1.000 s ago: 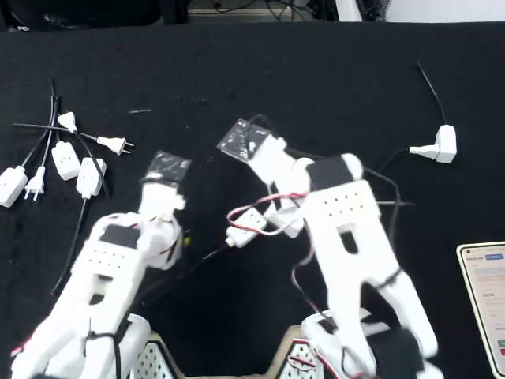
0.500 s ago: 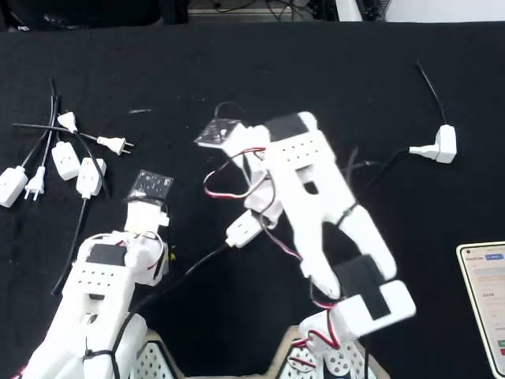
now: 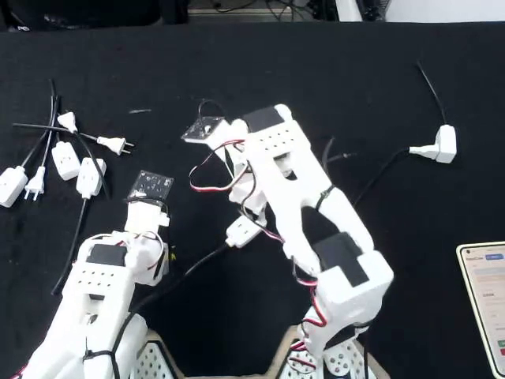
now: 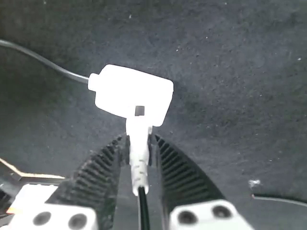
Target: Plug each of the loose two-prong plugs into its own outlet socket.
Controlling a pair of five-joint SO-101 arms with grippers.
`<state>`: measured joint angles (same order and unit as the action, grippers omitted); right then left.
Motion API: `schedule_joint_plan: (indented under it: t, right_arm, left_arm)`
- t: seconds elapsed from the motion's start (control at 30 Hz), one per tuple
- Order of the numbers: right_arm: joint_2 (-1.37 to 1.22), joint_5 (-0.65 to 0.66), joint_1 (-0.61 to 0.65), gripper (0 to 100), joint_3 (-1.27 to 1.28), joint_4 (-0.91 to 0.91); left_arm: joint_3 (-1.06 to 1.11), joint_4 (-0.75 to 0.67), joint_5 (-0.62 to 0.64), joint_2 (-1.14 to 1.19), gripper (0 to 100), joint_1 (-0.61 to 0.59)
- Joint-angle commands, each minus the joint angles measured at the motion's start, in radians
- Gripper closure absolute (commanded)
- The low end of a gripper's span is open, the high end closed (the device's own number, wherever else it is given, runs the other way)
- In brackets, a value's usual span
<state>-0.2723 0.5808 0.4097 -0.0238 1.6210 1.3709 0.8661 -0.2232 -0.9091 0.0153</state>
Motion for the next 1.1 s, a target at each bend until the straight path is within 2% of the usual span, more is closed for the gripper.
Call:
schedule_joint_plan:
  t: [0.0, 0.3, 0.47, 1.07]
  right_arm:
    - [-0.022, -0.029, -0.038, 98.8, -0.097, 0.054]
    - [-0.061, -0.032, -0.048, 98.8, -0.134, 0.077]
    - [-0.064, -0.078, -0.046, 98.8, -0.130, 0.048]
    - [-0.108, -0.078, -0.046, 98.8, -0.128, 0.006]
  left_arm:
    - [-0.010, 0.011, -0.009, -0.014, 81, -0.005]
    - [-0.010, 0.011, -0.009, -0.018, 81, -0.007]
    - [-0.010, 0.011, -0.009, -0.018, 81, -0.005]
    - [-0.010, 0.011, -0.009, -0.020, 81, -0.005]
